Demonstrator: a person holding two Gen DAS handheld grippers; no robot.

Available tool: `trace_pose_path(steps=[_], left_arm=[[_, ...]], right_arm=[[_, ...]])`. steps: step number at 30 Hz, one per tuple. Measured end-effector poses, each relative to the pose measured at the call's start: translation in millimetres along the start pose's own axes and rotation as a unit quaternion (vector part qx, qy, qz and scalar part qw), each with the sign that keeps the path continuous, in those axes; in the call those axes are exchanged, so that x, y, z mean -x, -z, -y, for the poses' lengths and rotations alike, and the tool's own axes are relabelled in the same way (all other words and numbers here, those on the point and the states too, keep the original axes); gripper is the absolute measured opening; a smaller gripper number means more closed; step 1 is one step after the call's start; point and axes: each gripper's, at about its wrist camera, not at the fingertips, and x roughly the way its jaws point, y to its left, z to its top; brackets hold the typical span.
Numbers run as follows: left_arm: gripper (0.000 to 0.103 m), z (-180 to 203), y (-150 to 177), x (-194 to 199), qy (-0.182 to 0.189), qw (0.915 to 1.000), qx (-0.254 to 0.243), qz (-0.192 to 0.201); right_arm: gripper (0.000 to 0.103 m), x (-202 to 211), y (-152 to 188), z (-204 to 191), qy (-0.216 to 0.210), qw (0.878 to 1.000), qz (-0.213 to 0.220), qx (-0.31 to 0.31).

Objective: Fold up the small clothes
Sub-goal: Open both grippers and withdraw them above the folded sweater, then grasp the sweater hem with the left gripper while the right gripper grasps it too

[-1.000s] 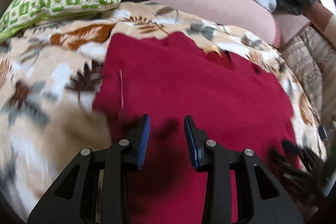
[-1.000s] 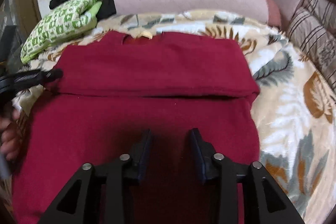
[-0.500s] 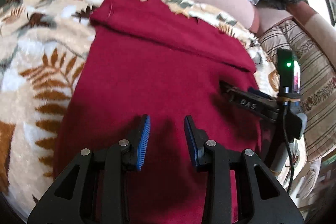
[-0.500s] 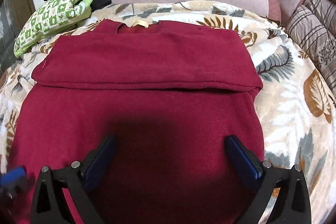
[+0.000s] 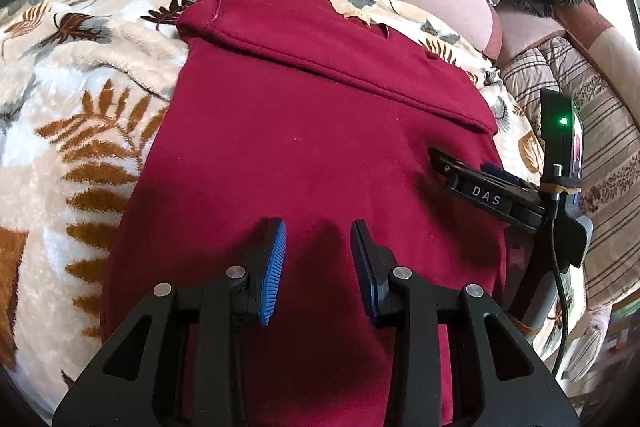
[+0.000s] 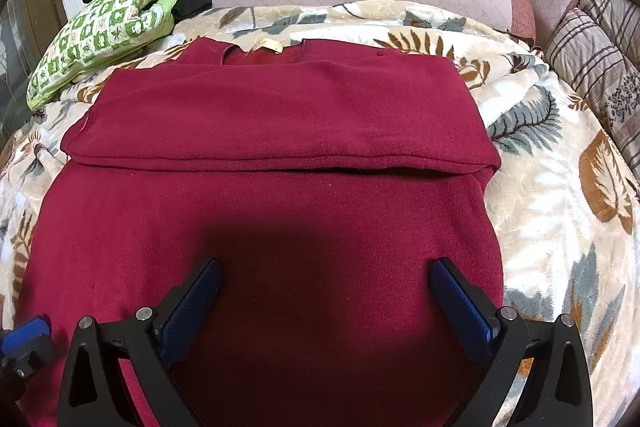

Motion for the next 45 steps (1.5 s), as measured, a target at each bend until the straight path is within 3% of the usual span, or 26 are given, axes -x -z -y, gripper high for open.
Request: trace_pose_path(steps=[13, 32, 37, 39, 40, 43, 45], left_arm=[[0.033, -1.0, -0.1, -1.1, 0.003, 1.0000, 0.003, 0.000], [0.032, -14.7, -1.6, 2.9, 0.037, 0.9987, 0.034, -0.004], [0.032, -33.8, -0.4, 22.7, 0.062, 0.9971, 0.043, -0.009], [0.032, -45.3, 0.6, 36.7, 0.053, 0.9977, 0.042, -0.003], [0.034, -54.0, 1.9, 44.4, 0.046, 0.9981, 0.042, -0.002], [0.065, -87.5, 8.1, 60.2, 0.035, 0.9974, 0.060, -0.020], [0.066, -108.0, 14.5, 67.4, 0.033, 0.9968, 0.069, -0.024]], right_arm=[[0.103, 0.2, 0.3, -0.1, 0.000, 1.000, 0.000, 0.000], [0.103, 0.4, 1.6, -0.5, 0.000, 1.000, 0.001, 0.001], [0.103, 1.1, 1.0, 0.9, -0.002, 1.000, 0.002, -0.001], [0.103, 1.9, -0.4, -0.5, 0.003, 1.000, -0.002, 0.004], [0.103, 2.1, -0.4, -1.6, 0.004, 1.000, -0.006, 0.007], [0.103, 2.4, -3.1, -0.4, -0.009, 0.999, -0.045, 0.017], [0.103, 11.1, 1.8, 7.3, -0.054, 0.997, -0.054, 0.030]])
